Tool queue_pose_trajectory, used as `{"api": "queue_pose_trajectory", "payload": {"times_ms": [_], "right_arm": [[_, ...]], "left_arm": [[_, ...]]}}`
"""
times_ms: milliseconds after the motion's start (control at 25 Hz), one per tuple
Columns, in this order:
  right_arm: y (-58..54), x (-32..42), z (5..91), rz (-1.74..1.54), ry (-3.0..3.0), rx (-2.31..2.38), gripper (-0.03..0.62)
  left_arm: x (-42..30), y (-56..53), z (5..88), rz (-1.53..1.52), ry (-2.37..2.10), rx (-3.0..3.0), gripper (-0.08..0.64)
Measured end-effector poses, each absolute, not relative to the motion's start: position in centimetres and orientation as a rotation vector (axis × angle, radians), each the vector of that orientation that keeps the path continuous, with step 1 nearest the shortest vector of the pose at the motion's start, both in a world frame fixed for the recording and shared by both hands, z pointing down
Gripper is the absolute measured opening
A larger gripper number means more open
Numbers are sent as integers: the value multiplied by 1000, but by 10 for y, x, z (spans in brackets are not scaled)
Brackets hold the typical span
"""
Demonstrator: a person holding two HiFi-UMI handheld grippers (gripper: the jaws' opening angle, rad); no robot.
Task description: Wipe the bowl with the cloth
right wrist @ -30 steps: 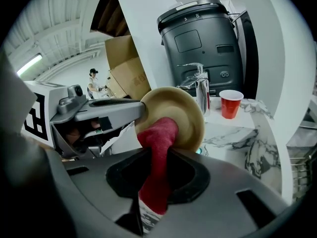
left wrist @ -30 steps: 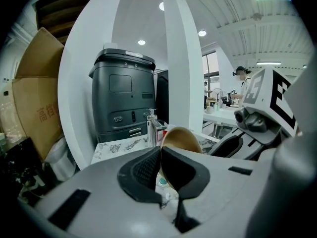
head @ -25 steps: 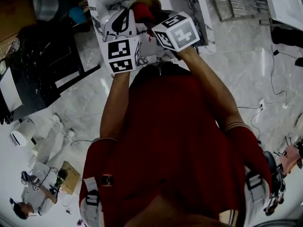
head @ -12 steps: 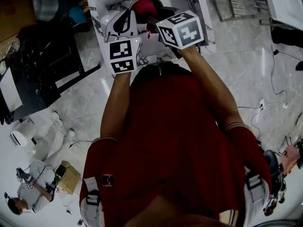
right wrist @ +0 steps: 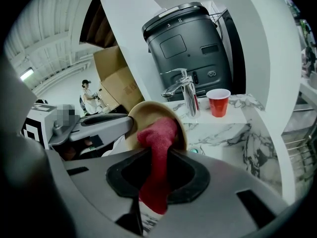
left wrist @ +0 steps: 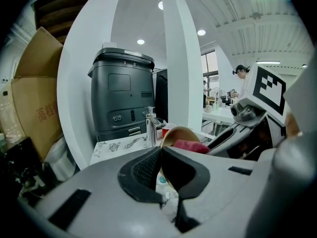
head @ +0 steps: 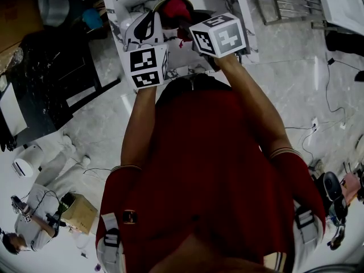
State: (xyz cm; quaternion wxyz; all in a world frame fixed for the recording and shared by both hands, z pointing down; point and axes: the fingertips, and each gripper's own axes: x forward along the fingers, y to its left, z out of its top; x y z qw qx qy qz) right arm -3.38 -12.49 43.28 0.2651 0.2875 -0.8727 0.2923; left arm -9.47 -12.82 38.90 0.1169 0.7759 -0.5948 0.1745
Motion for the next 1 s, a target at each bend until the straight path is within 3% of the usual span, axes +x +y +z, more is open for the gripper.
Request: {"api": "queue_pose_trajectory", "payload": {"times_ms": [1000], "right_arm": [[-123, -52, 425, 817, -2406, 712, 82]], "left_arm": [[-91, -133, 390, 491, -1702, 2289, 15]]}}
